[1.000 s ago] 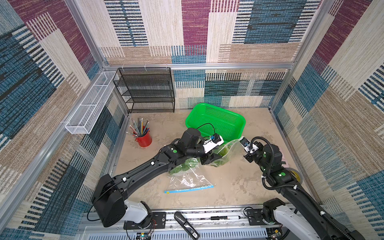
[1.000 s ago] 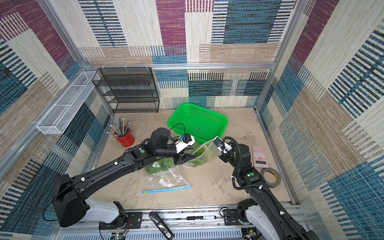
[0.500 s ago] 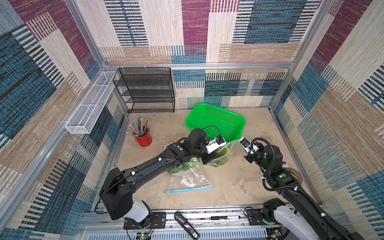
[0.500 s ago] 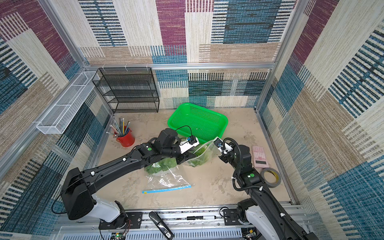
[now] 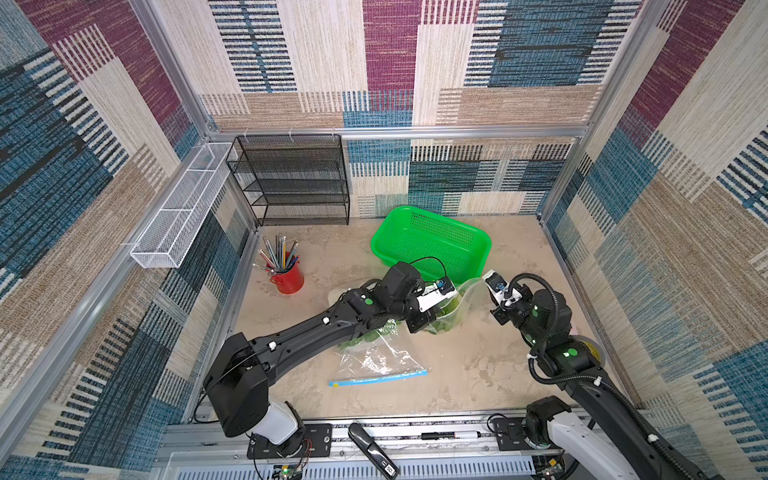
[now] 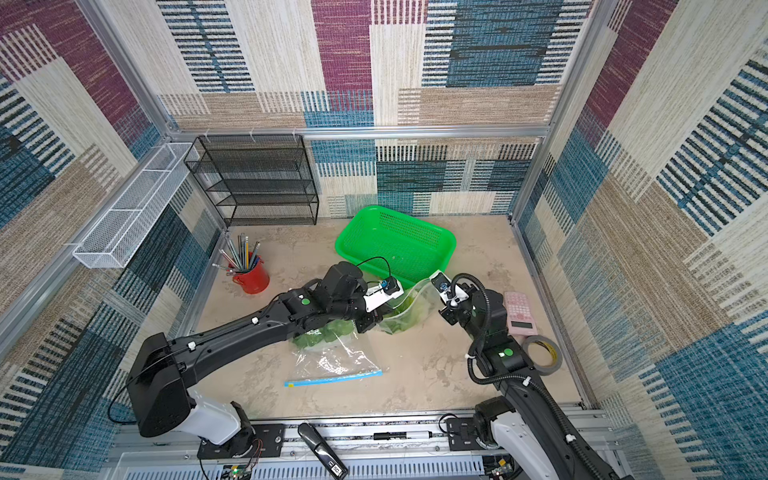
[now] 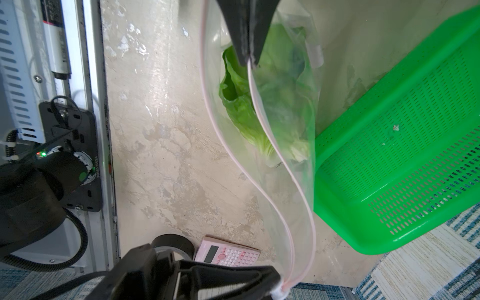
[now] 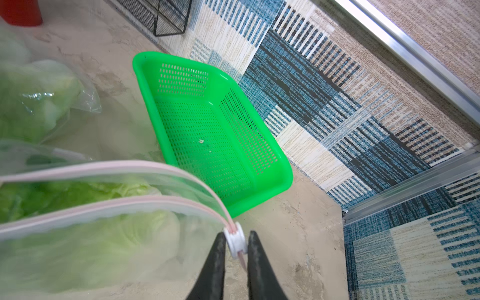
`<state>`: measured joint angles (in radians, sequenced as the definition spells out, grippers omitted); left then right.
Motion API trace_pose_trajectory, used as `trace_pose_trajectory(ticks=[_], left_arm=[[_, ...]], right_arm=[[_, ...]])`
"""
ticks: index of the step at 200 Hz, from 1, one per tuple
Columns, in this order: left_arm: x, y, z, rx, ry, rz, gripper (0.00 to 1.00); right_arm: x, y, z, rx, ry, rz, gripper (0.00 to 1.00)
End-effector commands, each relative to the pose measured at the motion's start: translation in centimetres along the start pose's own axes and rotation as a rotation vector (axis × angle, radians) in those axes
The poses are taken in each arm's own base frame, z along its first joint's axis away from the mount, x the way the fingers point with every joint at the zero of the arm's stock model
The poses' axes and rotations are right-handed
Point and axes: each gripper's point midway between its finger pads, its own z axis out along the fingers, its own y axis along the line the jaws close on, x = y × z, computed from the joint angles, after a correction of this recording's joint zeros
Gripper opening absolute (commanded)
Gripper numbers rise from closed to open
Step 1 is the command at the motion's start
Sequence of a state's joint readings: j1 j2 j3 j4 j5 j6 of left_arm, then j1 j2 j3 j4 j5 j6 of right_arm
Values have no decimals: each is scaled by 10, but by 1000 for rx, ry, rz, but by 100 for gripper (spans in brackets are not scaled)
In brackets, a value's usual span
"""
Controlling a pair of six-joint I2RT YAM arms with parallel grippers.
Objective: Open the zip-top bag and take out the chinese cabbages
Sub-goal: Adjust the zipper food storage bag at the center of the board.
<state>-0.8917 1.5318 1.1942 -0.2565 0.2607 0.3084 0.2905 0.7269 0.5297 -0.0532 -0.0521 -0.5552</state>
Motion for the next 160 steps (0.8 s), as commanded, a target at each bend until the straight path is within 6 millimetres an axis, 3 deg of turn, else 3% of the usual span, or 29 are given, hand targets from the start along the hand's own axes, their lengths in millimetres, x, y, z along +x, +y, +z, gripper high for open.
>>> trace_pose_trajectory(ticks=[1, 13, 30, 61, 89, 108, 160], left_arm=[[-1, 2, 6, -41, -11, -56, 0], [0, 4, 10, -80, -7, -71, 0], [-3, 6, 14, -139, -16, -92, 0], [-15, 9, 21, -212, -61, -152, 0], [-23, 10, 26, -274, -85, -186, 0], [-28, 7, 28, -294, -102, -189, 0], [-35, -4, 33, -322, -123, -127, 0]], right_arm=[[-9, 0, -6, -15, -24, 144, 30], [-14, -6, -11, 0, -25, 243, 42], [-31, -10, -19, -19, -42, 409, 47], [-54, -1, -31, -130, -91, 728, 47], [-56, 15, -35, -237, -112, 976, 42], [-58, 26, -41, -308, -144, 1063, 42], [-60, 31, -52, -352, -182, 1134, 43]])
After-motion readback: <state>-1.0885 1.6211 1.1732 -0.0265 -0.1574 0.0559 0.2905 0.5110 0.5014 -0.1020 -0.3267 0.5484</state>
